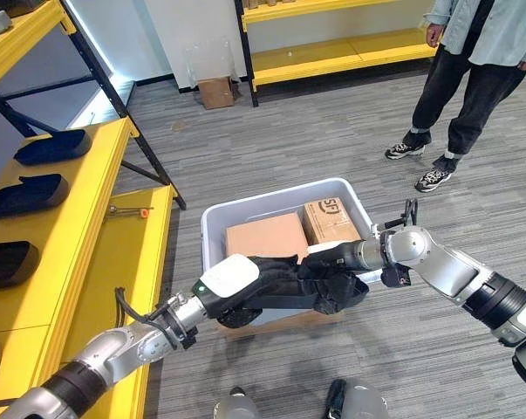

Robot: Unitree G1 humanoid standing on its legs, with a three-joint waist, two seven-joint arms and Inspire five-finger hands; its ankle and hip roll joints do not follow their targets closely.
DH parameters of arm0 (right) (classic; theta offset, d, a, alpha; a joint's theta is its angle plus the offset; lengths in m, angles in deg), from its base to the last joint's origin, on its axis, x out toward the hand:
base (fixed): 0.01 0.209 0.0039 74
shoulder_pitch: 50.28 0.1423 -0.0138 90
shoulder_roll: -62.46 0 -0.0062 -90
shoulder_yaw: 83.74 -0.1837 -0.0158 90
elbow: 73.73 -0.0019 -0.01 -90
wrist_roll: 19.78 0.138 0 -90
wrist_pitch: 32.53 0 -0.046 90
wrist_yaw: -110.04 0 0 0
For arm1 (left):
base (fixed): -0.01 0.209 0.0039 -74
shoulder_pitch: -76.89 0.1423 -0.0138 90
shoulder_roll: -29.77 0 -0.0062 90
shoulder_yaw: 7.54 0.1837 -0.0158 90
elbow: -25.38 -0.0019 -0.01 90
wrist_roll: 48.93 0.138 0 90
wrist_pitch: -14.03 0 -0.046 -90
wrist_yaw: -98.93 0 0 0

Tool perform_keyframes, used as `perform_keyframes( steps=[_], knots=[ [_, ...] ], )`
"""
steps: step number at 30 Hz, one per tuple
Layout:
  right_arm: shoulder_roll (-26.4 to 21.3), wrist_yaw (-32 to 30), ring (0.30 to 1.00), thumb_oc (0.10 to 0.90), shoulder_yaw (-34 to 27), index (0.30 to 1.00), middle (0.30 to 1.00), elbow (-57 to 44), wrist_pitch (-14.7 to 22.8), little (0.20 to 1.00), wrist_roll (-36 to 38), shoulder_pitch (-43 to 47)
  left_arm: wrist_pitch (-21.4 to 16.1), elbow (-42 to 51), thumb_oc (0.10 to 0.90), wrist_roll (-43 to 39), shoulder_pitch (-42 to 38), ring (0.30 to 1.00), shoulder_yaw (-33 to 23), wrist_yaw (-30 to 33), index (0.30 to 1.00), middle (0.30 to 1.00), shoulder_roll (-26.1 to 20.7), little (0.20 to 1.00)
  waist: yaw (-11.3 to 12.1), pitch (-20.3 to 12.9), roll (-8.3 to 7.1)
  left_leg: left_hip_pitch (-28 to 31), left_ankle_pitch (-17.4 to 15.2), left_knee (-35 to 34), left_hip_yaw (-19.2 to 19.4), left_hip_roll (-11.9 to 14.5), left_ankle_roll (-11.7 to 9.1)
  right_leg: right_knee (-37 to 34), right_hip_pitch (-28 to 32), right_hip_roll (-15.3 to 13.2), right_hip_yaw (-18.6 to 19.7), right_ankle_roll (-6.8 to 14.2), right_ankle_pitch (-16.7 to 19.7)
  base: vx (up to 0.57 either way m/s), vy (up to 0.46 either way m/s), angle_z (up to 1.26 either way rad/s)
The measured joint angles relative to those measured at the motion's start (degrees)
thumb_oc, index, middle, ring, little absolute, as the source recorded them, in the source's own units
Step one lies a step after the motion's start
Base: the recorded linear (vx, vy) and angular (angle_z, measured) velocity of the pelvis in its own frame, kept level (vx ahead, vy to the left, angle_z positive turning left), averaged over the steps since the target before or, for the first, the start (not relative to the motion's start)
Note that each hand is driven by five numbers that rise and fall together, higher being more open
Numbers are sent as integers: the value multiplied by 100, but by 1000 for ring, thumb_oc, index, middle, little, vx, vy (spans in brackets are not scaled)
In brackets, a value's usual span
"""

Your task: Move parts from the plastic box to the shelf.

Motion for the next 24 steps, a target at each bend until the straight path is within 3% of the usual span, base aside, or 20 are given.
perform_keyframes(
  steps=[8,24],
  knots=[
    [18,7,300,400,62,300,300,3,3,300,1,-5,0,2,400,47,-141,300,-17,376,300,300,15,300,2,-68,-95,1,0,1,2,0,0,-1,0,2,0,1,0,0,0,0],
    [60,-145,300,400,60,300,300,3,-2,300,18,-5,6,-112,400,90,-172,300,-53,588,300,300,31,300,17,-72,-94,18,2,0,0,4,-3,-1,18,5,-1,-2,3,0,0,0]
  ],
)
